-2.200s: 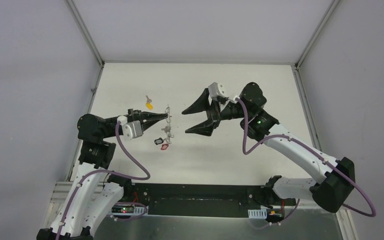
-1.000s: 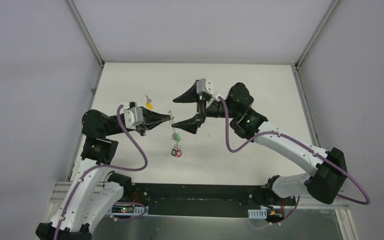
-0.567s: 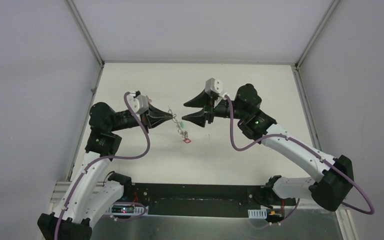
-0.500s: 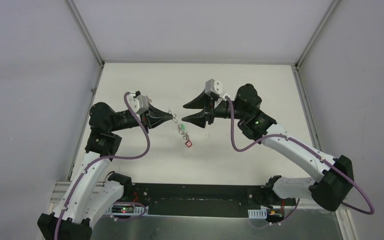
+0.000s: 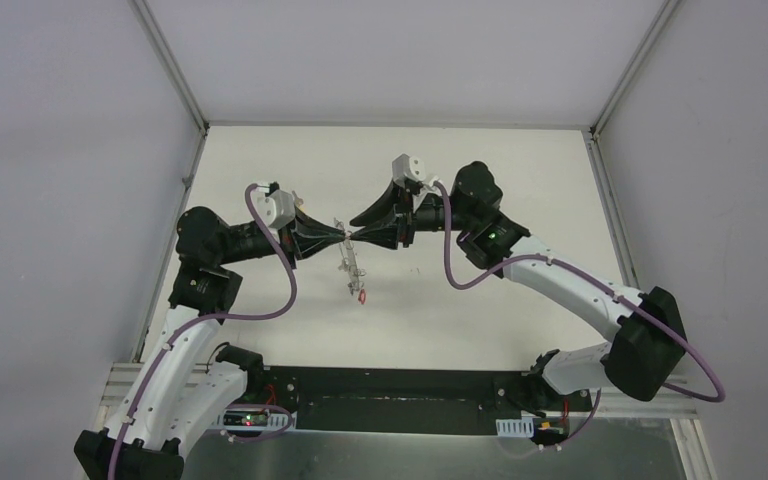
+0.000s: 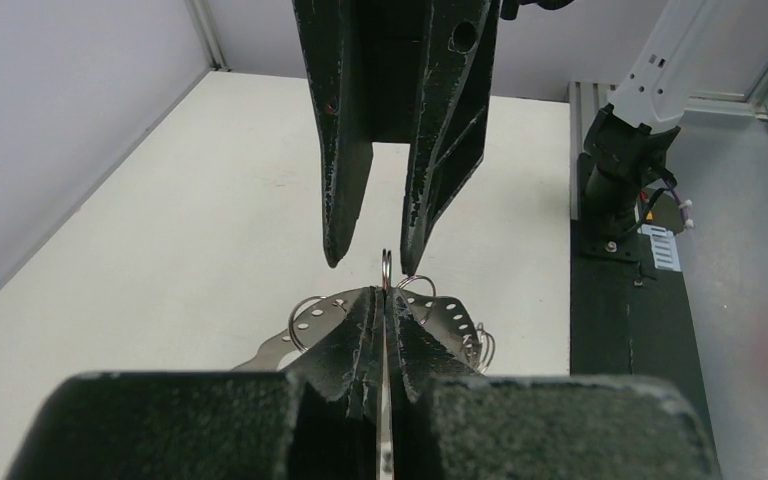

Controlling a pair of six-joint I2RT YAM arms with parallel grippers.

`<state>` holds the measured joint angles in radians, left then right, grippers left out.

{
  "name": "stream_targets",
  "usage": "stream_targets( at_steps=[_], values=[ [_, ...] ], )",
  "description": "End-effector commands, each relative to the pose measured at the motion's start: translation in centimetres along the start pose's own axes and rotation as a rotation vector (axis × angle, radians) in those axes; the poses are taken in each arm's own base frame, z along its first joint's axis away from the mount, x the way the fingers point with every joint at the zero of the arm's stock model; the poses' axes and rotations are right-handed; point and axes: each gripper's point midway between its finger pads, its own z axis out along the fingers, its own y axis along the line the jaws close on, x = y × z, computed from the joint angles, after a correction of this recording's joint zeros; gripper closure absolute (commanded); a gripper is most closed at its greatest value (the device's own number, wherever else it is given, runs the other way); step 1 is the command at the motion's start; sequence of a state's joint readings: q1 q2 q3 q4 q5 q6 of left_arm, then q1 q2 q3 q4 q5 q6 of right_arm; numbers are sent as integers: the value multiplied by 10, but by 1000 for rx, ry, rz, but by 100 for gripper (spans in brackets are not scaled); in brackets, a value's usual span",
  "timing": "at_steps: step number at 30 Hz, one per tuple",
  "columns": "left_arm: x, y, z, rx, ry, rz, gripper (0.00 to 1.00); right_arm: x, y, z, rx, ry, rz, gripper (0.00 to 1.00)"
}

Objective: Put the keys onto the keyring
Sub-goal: Adjust the keyring.

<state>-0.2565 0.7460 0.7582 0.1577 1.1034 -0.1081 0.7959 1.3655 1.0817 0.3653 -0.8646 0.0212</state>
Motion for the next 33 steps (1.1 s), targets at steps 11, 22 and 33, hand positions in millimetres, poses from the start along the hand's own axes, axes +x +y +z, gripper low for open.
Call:
stream_targets(
  at_steps=[11, 22, 33],
  values=[
    [-14, -9, 1, 27, -38, 51, 100, -30, 10, 11, -84, -72, -53, 83],
    [-14, -8, 2, 32, -45, 51, 100, -20, 10, 9, -86, -43, -54, 100],
    [-5, -6, 0, 13, -14, 63, 77, -21, 11, 4, -79, -12, -67, 100]
  ],
)
